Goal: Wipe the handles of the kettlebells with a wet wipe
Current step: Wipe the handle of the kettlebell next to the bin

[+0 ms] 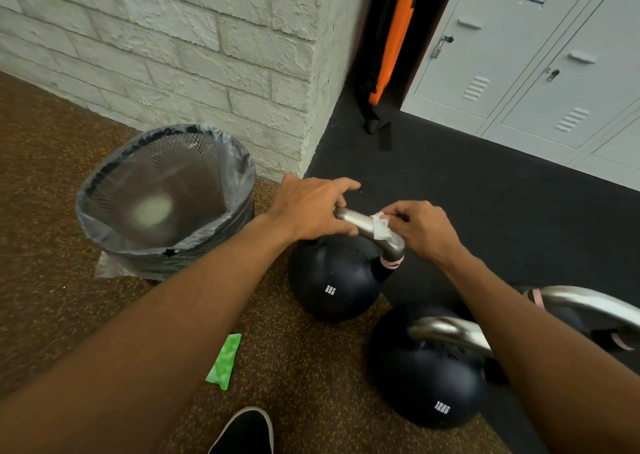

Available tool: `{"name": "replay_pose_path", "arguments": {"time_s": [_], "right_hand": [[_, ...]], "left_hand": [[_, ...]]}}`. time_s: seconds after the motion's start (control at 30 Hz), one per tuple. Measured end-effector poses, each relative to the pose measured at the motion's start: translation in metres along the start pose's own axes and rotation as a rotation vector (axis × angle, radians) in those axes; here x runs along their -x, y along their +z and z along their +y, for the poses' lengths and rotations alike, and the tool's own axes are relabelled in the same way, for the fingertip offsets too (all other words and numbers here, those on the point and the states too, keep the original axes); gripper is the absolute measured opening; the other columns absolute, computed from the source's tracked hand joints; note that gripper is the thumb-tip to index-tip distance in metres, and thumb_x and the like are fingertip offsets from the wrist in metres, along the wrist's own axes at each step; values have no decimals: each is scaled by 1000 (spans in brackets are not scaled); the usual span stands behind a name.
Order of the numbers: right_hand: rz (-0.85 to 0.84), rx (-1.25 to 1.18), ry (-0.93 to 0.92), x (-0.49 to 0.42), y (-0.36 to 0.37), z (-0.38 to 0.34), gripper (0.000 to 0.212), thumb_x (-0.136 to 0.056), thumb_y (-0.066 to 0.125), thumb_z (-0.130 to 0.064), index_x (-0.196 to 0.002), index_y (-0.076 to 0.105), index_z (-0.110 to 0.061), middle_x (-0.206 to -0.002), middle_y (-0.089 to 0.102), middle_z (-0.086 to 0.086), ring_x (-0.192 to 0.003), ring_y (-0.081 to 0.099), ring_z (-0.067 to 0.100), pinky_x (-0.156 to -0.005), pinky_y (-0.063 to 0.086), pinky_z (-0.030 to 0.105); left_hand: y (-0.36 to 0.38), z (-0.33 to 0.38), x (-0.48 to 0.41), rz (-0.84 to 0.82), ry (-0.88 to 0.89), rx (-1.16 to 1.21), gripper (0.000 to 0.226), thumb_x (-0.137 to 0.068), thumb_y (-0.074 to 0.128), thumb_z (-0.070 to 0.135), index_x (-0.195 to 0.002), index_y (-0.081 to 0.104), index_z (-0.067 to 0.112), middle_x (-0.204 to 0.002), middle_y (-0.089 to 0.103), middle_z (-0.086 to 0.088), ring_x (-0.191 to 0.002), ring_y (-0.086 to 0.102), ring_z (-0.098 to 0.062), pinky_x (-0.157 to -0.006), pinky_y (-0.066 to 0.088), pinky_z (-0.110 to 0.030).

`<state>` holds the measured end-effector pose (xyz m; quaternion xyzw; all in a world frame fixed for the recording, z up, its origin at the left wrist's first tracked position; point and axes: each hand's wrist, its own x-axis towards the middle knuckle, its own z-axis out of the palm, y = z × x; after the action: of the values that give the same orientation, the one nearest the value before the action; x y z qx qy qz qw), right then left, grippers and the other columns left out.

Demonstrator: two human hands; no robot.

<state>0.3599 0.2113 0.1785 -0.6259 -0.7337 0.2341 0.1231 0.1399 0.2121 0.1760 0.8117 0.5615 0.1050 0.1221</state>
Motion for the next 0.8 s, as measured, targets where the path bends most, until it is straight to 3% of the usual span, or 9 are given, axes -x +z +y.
{"name": "replay_pose_path", "arguments": {"time_s": [0.13,0.23,0.33,0.4,0.5,0.6,0.63,0.8], "right_hand": [[54,-25,-16,0,3,-5,13,-94,61,-30,-97,74,-29,-83,69,-11,-79,64,11,-65,46,27],[89,-81,-37,-4,9,-20,7,-89,68,-30,-95,66,-29,-78,65,-17,-80,62,7,-69,45,24],[117,-246,-10,-2,6,-21,29,-81,78,-27,-99,56,-23,-80,72,-9,-78,67,4,-71,51,24],[100,-324,-4,3,-1,-19,37,-79,80,-29,-102,53,-19,-80,72,-10,-74,66,-5,-63,48,13],[128,-426,22,10,-5,-11,32,-83,76,-33,-99,51,-22,-83,71,-10,-75,65,-7,-64,46,9],[186,-560,75,16,-9,6,18,-87,67,-33,-96,53,-26,-87,72,-3,-89,70,10,-86,53,36],[213,-578,94,18,-10,10,14,-89,66,-30,-95,54,-27,-87,72,-3,-90,70,13,-87,53,38],[255,-221,142,43,-17,33,20,-87,71,-28,-103,60,-30,-97,66,-15,-86,64,1,-81,52,25]], "left_hand": [[-3,8,-1,10,-21,87,81,-74,55,82,-143,44,40,-124,66,16,-115,61,-13,-95,35,-45],[-2,16,-4,32,-22,227,72,-79,56,73,-142,46,40,-130,64,15,-122,57,-16,-102,41,-52],[-1,21,-10,-38,-1,331,62,-82,61,54,-141,46,40,-132,63,14,-124,57,-16,-101,44,-54],[-4,25,-14,-80,-12,346,62,-81,57,51,-141,47,41,-129,65,16,-122,59,-14,-101,45,-53],[-10,30,-18,-126,-2,222,55,-87,55,44,-142,47,41,-124,67,19,-118,60,-14,-102,43,-50],[-12,35,-17,-138,64,19,56,-87,58,53,-140,48,44,-121,67,21,-114,59,-15,-96,42,-47],[-11,33,-15,-140,71,-19,59,-84,59,59,-140,47,44,-123,66,21,-115,58,-16,-95,41,-47],[-11,36,-7,-124,138,-176,79,-72,60,79,-141,47,42,-133,61,16,-125,50,-20,-98,34,-46]]}}
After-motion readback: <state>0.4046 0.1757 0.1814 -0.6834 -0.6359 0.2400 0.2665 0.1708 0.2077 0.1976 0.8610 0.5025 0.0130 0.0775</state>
